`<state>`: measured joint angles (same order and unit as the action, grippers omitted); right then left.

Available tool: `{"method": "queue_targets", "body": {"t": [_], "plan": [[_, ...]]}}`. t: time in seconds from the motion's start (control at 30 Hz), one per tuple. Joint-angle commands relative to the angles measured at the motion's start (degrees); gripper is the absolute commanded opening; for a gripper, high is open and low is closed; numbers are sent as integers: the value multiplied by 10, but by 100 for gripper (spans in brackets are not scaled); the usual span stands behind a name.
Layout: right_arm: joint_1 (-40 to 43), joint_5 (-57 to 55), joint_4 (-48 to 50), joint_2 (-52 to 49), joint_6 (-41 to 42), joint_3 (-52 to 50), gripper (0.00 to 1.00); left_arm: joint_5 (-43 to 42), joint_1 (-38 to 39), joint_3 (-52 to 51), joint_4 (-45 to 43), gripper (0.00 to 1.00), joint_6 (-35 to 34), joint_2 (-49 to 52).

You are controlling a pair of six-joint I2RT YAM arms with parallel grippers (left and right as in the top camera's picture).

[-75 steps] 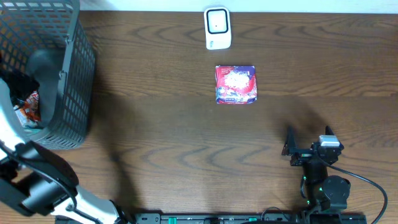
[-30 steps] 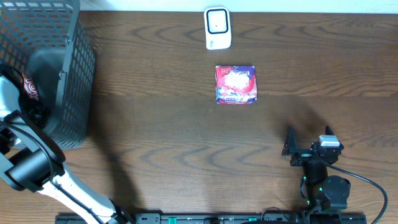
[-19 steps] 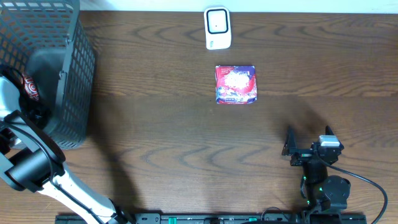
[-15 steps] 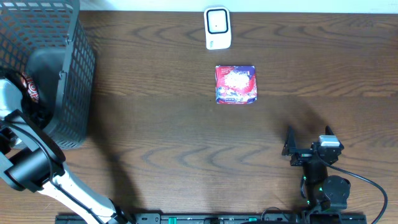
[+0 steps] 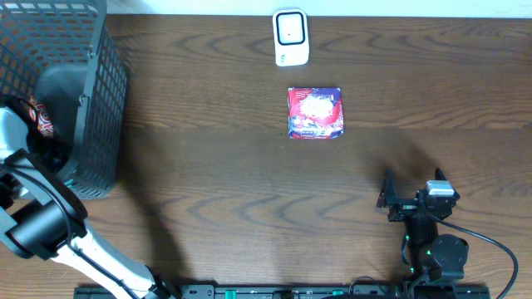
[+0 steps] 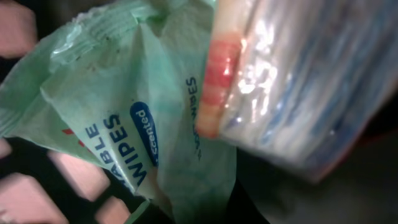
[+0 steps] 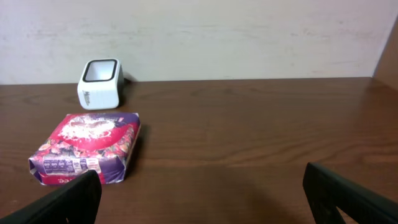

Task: Scan the item barcode
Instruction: 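Grasp the green wipes packet in the basket with the left gripper, then carry the wipes packet to the scanner and hold it there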

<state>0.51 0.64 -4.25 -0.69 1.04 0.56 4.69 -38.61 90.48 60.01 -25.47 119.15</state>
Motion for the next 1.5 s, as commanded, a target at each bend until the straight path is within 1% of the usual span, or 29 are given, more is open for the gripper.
{"method": "queue_targets", "body": {"t": [0.0, 0.07, 0.1, 0.2, 0.43, 0.63, 0.77, 0.83, 0.9, 1.0, 1.03, 1.1, 1.2, 1.33, 1.4, 1.47], "plan": [[-2, -1, 0, 4, 8, -3, 99, -196, 1, 15, -9, 8, 0, -44], [-2, -1, 0, 4, 8, -2, 99, -274, 1, 15, -28, 7, -4, -70], [-2, -1, 0, 4, 8, -2, 99, -299, 2, 15, -35, 7, -7, -83], [-2, -1, 0, 4, 8, -3, 99, -339, 3, 15, -52, 7, -24, -125], [-2, -1, 0, 4, 8, -3, 99, -341, 14, 15, -85, 7, -36, -237], [-2, -1, 0, 4, 8, -3, 99, -343, 15, 15, -139, 7, -73, -333], [-2, -1, 0, 4, 8, -3, 99, -354, 28, 15, -181, 7, -71, -386], [-2, -1, 0, 3, 8, -3, 99, -367, 44, 15, -203, 7, -60, -406], [-2, -1, 0, 3, 8, -3, 99, -393, 77, 15, -234, 8, -23, -427], [-2, -1, 0, 3, 8, -3, 99, -403, 134, 15, -255, 7, 11, -442], [-2, -1, 0, 3, 8, -2, 99, -403, 181, 15, -260, 7, 45, -444], [-2, -1, 0, 3, 8, -3, 99, -403, 236, 15, -260, 7, 86, -441], [-2, -1, 0, 3, 8, -2, 99, -400, 319, 15, -255, 7, 147, -426], [-2, -1, 0, 3, 8, -2, 99, -398, 410, 9, -252, 7, 214, -389], [-2, -1, 0, 3, 8, -3, 99, -382, 442, 8, -243, 7, 230, -367], [-2, -1, 0, 3, 8, -3, 99, -342, 473, 8, -228, 8, 236, -338]]}}
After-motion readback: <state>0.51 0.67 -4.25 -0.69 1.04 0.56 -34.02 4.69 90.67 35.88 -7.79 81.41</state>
